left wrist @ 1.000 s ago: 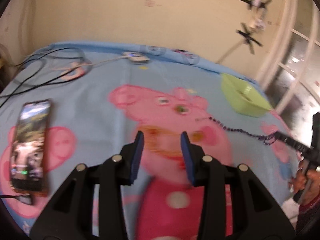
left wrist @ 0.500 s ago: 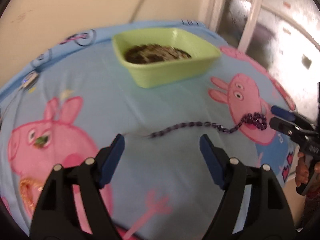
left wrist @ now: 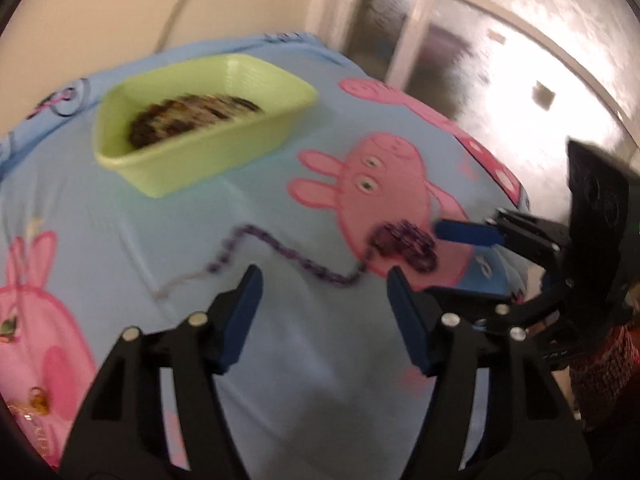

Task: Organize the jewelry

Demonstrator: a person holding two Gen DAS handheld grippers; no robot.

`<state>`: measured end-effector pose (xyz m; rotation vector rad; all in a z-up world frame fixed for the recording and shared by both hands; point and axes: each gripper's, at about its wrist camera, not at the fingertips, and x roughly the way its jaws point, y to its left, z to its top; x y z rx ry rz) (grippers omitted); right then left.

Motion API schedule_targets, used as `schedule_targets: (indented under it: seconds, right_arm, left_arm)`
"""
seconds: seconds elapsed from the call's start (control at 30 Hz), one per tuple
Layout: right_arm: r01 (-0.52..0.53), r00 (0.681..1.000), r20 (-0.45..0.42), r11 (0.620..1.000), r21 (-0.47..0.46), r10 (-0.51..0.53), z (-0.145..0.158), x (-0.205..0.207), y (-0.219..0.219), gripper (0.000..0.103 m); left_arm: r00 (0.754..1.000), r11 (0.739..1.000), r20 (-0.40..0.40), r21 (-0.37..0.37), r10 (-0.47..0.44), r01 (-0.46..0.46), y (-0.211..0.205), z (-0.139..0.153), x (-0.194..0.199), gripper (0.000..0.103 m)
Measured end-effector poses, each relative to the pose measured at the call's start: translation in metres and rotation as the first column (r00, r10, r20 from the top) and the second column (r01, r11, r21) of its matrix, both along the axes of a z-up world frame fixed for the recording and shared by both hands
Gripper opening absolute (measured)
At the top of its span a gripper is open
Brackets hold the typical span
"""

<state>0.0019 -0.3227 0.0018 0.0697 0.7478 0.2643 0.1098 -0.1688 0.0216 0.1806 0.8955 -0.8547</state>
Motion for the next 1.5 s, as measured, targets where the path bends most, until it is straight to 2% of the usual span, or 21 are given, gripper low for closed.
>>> schedule_targets:
  seconds: [0.07,0.1,0.2,0.27,0.33,0.4,0.43,0.53,0.63,0.7,0.77,0.8,0.83,0.87,0.9,1.0,1.1,1.27,1.4,1.5]
  right_arm:
    - [0.021,1.000,0.010,1.000,-0.020,-0.021,0.002,-0.002,-0.004,0.043]
    - [0.021,1.000,0.011,0.999,-0.025,-0.020,0.001,-0.002,-0.004,0.043]
    - [0.007,1.000,0.003,0.999,-0.041,-0.006,-0.002,-0.002,0.002,0.043]
    - [0.003,1.000,0.008,0.997,-0.078,-0.002,-0.004,0.000,0.008,0.043]
    - [-0.009,1.000,0.010,0.996,-0.091,0.010,-0.004,0.003,0.011,0.043]
    - [-0.023,1.000,0.009,0.996,-0.085,0.024,-0.004,0.004,0.012,0.043]
    - [-0.026,1.000,0.009,0.996,-0.086,0.027,-0.004,0.004,0.012,0.043]
    - [-0.031,0.999,0.011,0.996,-0.084,0.032,-0.005,0.005,0.007,0.043]
    - [-0.022,1.000,0.015,0.995,-0.099,0.024,-0.006,0.006,0.005,0.043]
    - [-0.012,1.000,0.013,0.993,-0.115,0.014,-0.005,0.011,0.005,0.043]
    - [-0.014,1.000,0.009,0.992,-0.124,0.015,-0.005,0.017,0.007,0.043]
    - [-0.017,1.000,0.009,0.991,-0.129,0.018,-0.006,0.017,0.009,0.039]
    - [-0.024,1.000,0.012,0.989,-0.147,0.026,-0.005,0.019,0.013,0.025]
    - [-0.031,0.999,0.012,0.989,-0.147,0.033,-0.006,0.019,0.014,0.015]
    - [-0.032,0.999,0.016,0.990,-0.138,0.035,-0.005,0.020,0.016,0.000]
    - [-0.075,0.997,-0.004,0.995,-0.065,0.075,-0.005,0.022,0.024,0.000]
    - [-0.093,0.996,-0.007,0.994,0.054,0.093,-0.002,0.021,0.022,0.000]
    - [-0.117,0.993,0.042,0.965,0.236,0.110,0.023,0.025,0.015,0.000]
    - [-0.134,0.989,0.102,0.952,0.274,0.110,0.053,0.043,0.022,0.000]
    - [-0.139,0.983,0.158,0.945,0.296,0.095,0.083,0.055,0.022,0.000]
  left_arm:
    - [0.998,0.998,0.022,0.032,0.059,-0.060,0.002,0.002,0.011,0.079]
    - [0.996,0.995,0.021,0.048,0.082,-0.083,0.001,0.001,0.018,0.081]
    - [0.996,0.993,-0.004,0.079,0.088,-0.088,-0.007,-0.007,0.033,0.081]
    - [0.995,0.993,-0.038,0.071,0.092,-0.089,-0.012,-0.013,0.034,0.081]
    - [0.998,0.999,-0.055,0.038,0.014,-0.012,-0.020,-0.011,0.020,0.081]
    - [0.998,0.998,-0.041,0.033,-0.049,0.050,-0.028,-0.008,0.004,0.079]
    - [0.996,0.996,-0.042,0.032,-0.078,0.079,-0.031,-0.008,-0.002,0.074]
    - [0.996,0.996,-0.022,0.031,-0.083,0.084,-0.031,-0.002,-0.005,0.064]
    - [1.000,0.999,-0.012,0.042,-0.026,0.026,-0.033,-0.002,0.008,0.063]
    - [1.000,0.998,-0.001,0.069,0.007,-0.007,-0.036,-0.007,0.015,0.050]
    - [0.999,0.996,0.027,0.082,0.018,-0.021,-0.037,-0.009,0.015,0.033]
    - [1.000,0.998,0.012,0.068,-0.002,0.001,-0.035,-0.009,0.013,0.022]
    - [0.999,0.998,-0.036,0.045,-0.038,0.040,-0.035,-0.010,0.010,0.005]
    - [0.996,0.998,-0.066,0.028,-0.060,0.062,-0.034,-0.011,0.007,0.005]
    - [0.995,0.997,-0.059,0.025,-0.077,0.079,-0.033,-0.012,-0.001,0.005]
    - [0.996,0.997,-0.051,0.020,-0.078,0.080,-0.025,-0.012,-0.012,0.005]
    - [0.992,0.997,-0.117,-0.070,-0.045,0.037,0.000,-0.004,-0.009,0.005]
    - [0.994,0.982,-0.108,-0.189,-0.015,-0.006,0.025,0.034,-0.003,0.005]
    - [0.999,0.974,-0.045,-0.226,0.004,-0.014,0.026,0.067,0.010,0.005]
    - [0.999,0.964,-0.027,-0.263,0.019,-0.025,0.030,0.093,0.023,0.005]
